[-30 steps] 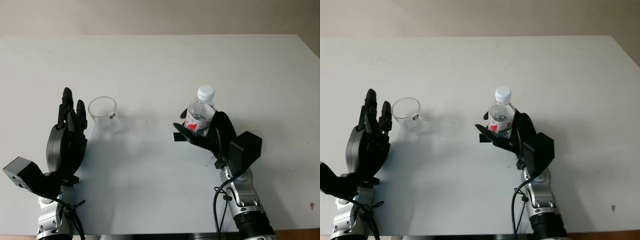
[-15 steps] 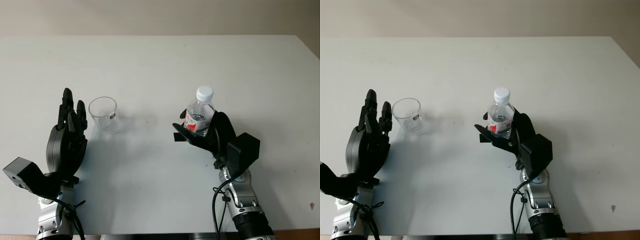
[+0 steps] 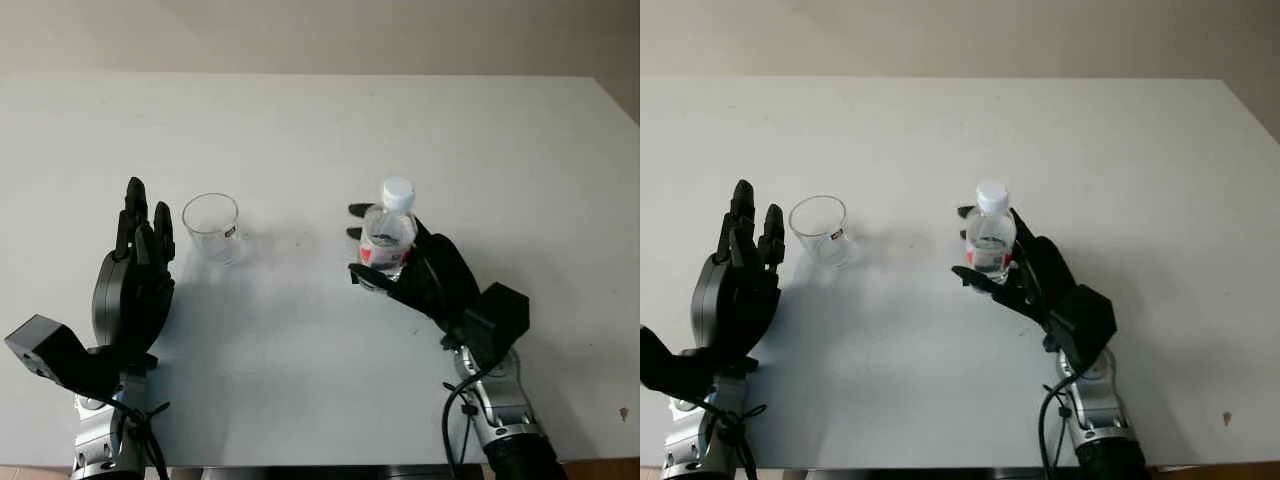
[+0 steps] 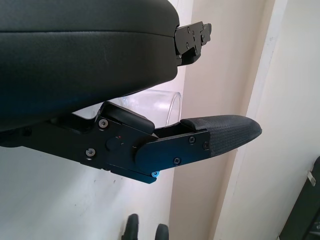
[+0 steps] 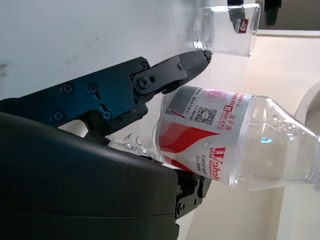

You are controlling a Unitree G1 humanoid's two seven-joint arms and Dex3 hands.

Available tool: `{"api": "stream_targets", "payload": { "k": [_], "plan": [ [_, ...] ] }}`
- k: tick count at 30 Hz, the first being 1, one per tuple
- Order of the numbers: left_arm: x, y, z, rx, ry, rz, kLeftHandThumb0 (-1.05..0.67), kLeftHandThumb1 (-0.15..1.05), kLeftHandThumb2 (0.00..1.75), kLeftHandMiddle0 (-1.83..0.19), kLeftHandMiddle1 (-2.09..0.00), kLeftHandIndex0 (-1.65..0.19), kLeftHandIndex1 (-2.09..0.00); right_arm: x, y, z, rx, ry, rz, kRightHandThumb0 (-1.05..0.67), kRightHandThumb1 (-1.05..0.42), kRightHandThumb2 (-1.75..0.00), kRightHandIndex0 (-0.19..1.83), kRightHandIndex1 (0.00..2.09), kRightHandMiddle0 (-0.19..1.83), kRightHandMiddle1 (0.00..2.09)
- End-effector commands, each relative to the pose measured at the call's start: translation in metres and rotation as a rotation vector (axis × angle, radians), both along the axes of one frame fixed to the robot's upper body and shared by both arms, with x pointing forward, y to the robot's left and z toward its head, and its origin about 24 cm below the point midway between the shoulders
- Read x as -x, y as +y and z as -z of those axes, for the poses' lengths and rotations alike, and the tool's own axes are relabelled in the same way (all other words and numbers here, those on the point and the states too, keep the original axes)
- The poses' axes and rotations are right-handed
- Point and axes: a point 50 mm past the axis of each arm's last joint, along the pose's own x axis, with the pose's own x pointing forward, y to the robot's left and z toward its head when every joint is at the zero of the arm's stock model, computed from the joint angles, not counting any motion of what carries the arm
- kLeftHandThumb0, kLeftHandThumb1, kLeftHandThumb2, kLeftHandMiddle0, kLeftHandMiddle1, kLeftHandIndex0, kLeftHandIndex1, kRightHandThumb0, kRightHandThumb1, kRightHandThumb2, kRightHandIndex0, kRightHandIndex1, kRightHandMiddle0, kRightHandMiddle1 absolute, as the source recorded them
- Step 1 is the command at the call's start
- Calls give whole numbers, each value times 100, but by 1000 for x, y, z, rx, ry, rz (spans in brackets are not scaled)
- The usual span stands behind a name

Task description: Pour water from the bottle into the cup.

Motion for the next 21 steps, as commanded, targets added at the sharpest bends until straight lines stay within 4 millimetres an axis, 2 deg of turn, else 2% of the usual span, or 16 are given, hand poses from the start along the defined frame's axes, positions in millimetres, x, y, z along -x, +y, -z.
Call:
{"api": "stream_targets", "payload": {
  "k": [1,11,21],
  "plan": [
    [9,2,17,21,64,-11,-80,105,62,18,-5,19,-1,13,-7,17,12,46,-8,-64,-94,-5,7,4,3,18],
    [8,3,15,21,66,-23,-81,105,61,17,-6,19,-2,21,-10,10,24,-47,-33,-75,-96,-6,-17,1,-15,4],
    [9,3,14,22,64,-22,-80,105,61,17,-5,19,-2,18,-16,4,53,-90,18,-91,-98,-6,-19,0,-19,0]
  ]
}}
